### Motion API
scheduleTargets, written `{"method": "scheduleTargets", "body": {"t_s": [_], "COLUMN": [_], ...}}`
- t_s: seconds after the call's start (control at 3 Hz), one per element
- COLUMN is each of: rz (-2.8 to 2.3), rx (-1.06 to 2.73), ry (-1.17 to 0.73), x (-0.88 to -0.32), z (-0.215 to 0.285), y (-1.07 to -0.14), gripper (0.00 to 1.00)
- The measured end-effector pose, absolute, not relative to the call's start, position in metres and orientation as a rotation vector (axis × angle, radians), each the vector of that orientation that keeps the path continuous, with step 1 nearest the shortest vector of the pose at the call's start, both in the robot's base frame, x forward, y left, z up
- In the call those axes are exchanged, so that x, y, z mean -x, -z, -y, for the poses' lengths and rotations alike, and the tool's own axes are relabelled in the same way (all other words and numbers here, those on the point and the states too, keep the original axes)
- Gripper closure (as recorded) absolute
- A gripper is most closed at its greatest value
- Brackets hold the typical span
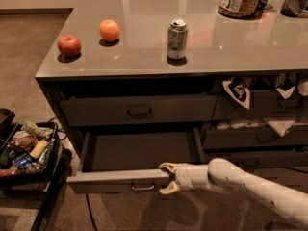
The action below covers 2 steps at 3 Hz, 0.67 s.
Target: Open middle drawer
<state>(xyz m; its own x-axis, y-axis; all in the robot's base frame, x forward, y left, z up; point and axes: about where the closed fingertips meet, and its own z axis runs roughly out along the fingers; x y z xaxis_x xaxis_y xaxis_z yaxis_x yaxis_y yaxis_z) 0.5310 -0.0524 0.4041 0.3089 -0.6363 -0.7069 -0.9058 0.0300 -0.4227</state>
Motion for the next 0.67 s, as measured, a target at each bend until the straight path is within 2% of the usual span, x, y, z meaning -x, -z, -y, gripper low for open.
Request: {"method": "scheduleTargets", "body": {"t_s": [0.33, 0.67], "rz": [-1.393, -1.393], "rx": [1.686, 1.686], "ry": [-0.377, -0.377], "x": [-0.525, -0.5249], "z": [0.0538, 0.0537], "y": [-0.4072, -0.4071], "gripper": [0.07, 0.0]}}
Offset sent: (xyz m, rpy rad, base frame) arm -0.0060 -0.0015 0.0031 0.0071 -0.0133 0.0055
